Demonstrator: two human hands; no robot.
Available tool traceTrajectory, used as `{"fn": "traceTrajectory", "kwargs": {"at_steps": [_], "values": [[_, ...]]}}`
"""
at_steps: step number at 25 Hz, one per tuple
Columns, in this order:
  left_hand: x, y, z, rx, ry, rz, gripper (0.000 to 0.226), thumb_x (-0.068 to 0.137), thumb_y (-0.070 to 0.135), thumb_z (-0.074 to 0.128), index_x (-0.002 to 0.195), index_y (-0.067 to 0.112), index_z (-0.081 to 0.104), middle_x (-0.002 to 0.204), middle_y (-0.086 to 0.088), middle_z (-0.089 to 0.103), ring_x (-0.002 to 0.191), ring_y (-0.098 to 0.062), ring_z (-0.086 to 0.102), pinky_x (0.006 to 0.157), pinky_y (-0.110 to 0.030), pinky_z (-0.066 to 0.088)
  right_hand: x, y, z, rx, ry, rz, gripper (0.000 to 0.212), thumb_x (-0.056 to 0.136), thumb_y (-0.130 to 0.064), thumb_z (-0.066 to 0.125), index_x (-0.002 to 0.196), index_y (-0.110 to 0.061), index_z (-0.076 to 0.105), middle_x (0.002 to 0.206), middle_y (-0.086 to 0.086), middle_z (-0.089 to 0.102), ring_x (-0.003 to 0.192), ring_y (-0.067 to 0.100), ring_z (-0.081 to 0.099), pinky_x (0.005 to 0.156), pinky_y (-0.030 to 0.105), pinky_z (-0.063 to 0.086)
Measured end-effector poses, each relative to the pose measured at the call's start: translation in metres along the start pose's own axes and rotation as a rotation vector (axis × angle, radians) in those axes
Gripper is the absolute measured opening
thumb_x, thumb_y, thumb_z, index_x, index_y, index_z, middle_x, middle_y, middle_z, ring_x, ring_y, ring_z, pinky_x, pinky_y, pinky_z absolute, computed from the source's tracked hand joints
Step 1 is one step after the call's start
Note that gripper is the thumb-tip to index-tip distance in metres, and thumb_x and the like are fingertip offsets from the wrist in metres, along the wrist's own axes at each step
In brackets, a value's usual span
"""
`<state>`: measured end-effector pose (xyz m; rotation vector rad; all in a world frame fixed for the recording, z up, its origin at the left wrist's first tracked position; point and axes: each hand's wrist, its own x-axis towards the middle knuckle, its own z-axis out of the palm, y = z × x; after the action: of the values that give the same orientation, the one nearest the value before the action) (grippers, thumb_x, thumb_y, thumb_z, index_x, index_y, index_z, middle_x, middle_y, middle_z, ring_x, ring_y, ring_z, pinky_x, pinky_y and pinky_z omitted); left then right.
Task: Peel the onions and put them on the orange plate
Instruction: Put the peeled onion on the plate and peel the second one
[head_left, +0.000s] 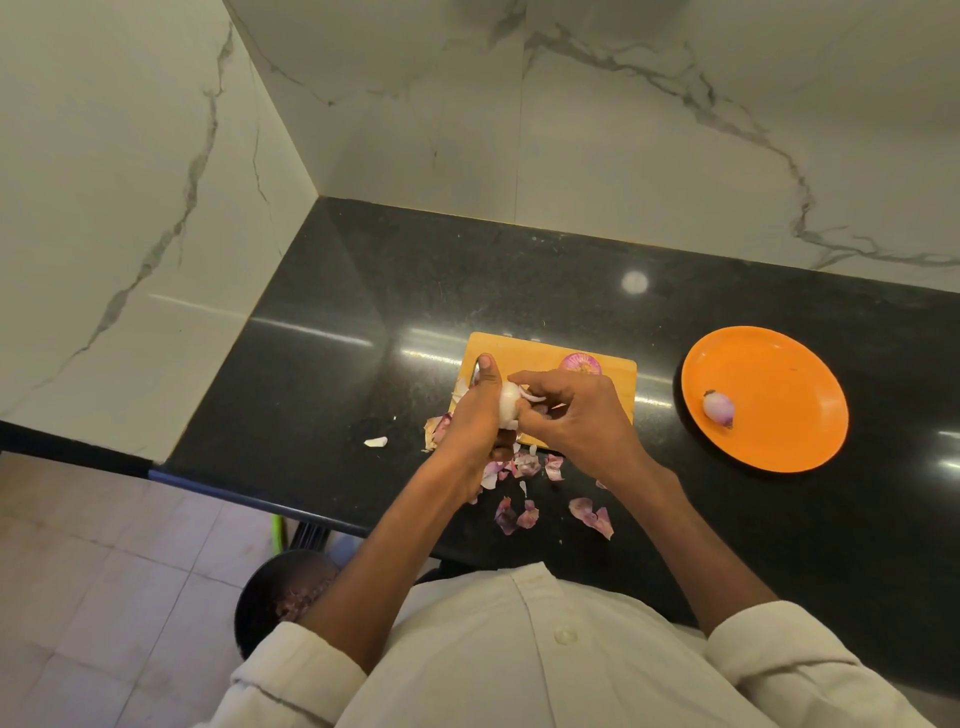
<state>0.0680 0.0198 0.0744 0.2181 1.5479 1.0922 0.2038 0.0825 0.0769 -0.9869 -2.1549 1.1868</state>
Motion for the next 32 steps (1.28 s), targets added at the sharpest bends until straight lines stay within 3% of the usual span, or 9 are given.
{"fn": "traceTrajectory", "kwargs": {"at_steps": [4, 6, 9, 12, 16, 21, 25, 28, 32], "values": [[0.000, 0.001, 0.003, 0.028, -0.021, 0.022, 0.075, 0.107, 0.070, 0.026, 0.097, 0.016, 0.077, 0.054, 0.002, 0.061, 0.043, -0.004, 0.048, 0.043, -0.022, 0.038, 0.005, 0.005, 0.002, 0.103, 0.021, 0.083, 0.031, 0.092, -0.003, 0.069, 0.115, -0.022, 0.080, 0.101, -0.022, 0.075, 0.093, 0.007, 0.072, 0.075, 0.031, 0.062], [0.002, 0.000, -0.002, -0.035, -0.041, 0.057, 0.074, 0.109, 0.067, 0.028, 0.091, 0.021, 0.083, 0.070, -0.007, 0.071, 0.054, -0.009, 0.056, 0.052, -0.024, 0.042, 0.004, 0.007, 0.002, 0.242, -0.011, 0.178, 0.028, 0.098, -0.010, 0.068, 0.118, -0.027, 0.079, 0.102, -0.023, 0.075, 0.095, 0.006, 0.072, 0.074, 0.027, 0.059], [0.009, -0.005, -0.015, -0.149, -0.112, 0.110, 0.055, 0.113, 0.051, 0.040, 0.125, 0.007, 0.072, 0.112, -0.028, 0.070, 0.082, -0.024, 0.063, 0.063, -0.030, 0.045, 0.003, 0.006, 0.002, 0.400, -0.033, 0.250, 0.020, 0.101, -0.027, 0.070, 0.119, -0.033, 0.077, 0.110, -0.012, 0.075, 0.102, 0.014, 0.073, 0.078, 0.030, 0.063], [0.007, -0.007, -0.018, -0.152, -0.159, 0.193, 0.039, 0.115, 0.029, 0.042, 0.139, 0.010, 0.066, 0.116, -0.015, 0.071, 0.084, -0.018, 0.064, 0.065, -0.027, 0.049, 0.006, 0.004, 0.003, 0.414, 0.013, 0.284, 0.016, 0.097, -0.034, 0.075, 0.113, -0.034, 0.075, 0.104, 0.001, 0.077, 0.091, 0.020, 0.076, 0.070, 0.032, 0.063], [0.007, -0.008, -0.023, -0.279, -0.162, 0.200, 0.042, 0.106, 0.024, 0.060, 0.142, 0.003, 0.061, 0.133, -0.022, 0.069, 0.116, -0.029, 0.072, 0.097, -0.041, 0.062, 0.003, 0.006, 0.009, 0.387, -0.027, 0.256, 0.023, 0.100, -0.025, 0.072, 0.122, -0.027, 0.077, 0.102, -0.001, 0.080, 0.084, 0.019, 0.079, 0.072, 0.039, 0.065], [0.012, -0.018, -0.030, -0.286, -0.206, 0.253, 0.059, 0.106, 0.035, 0.054, 0.140, -0.014, 0.056, 0.134, -0.040, 0.060, 0.116, -0.040, 0.063, 0.095, -0.044, 0.056, -0.001, 0.005, 0.008, 0.172, -0.040, 0.038, 0.029, 0.102, -0.025, 0.069, 0.130, -0.028, 0.074, 0.104, -0.010, 0.080, 0.085, 0.011, 0.075, 0.074, 0.026, 0.061], [0.007, -0.012, -0.030, -0.268, -0.253, 0.281, 0.051, 0.105, 0.030, 0.054, 0.137, -0.009, 0.059, 0.122, -0.023, 0.074, 0.116, -0.034, 0.072, 0.102, -0.040, 0.060, -0.002, 0.005, 0.010, 0.122, 0.010, -0.049, 0.028, 0.100, -0.022, 0.072, 0.127, -0.029, 0.073, 0.087, -0.006, 0.077, 0.067, 0.018, 0.071, 0.060, 0.037, 0.061], [0.008, -0.016, -0.027, -0.225, -0.287, 0.332, 0.050, 0.108, 0.032, 0.056, 0.137, -0.008, 0.060, 0.122, -0.023, 0.072, 0.116, -0.037, 0.067, 0.101, -0.042, 0.055, -0.003, 0.004, 0.011, 0.129, 0.075, -0.088, 0.022, 0.094, -0.005, 0.075, 0.115, -0.011, 0.078, 0.098, -0.016, 0.075, 0.078, 0.004, 0.072, 0.067, 0.017, 0.057], [0.007, -0.019, -0.027, -0.186, -0.327, 0.361, 0.051, 0.109, 0.030, 0.054, 0.138, -0.011, 0.059, 0.127, -0.027, 0.069, 0.116, -0.035, 0.067, 0.103, -0.041, 0.056, -0.001, 0.012, 0.014, 0.077, 0.105, -0.073, 0.015, 0.088, -0.003, 0.075, 0.100, -0.010, 0.079, 0.096, 0.000, 0.079, 0.083, 0.024, 0.076, 0.071, 0.043, 0.064]]}}
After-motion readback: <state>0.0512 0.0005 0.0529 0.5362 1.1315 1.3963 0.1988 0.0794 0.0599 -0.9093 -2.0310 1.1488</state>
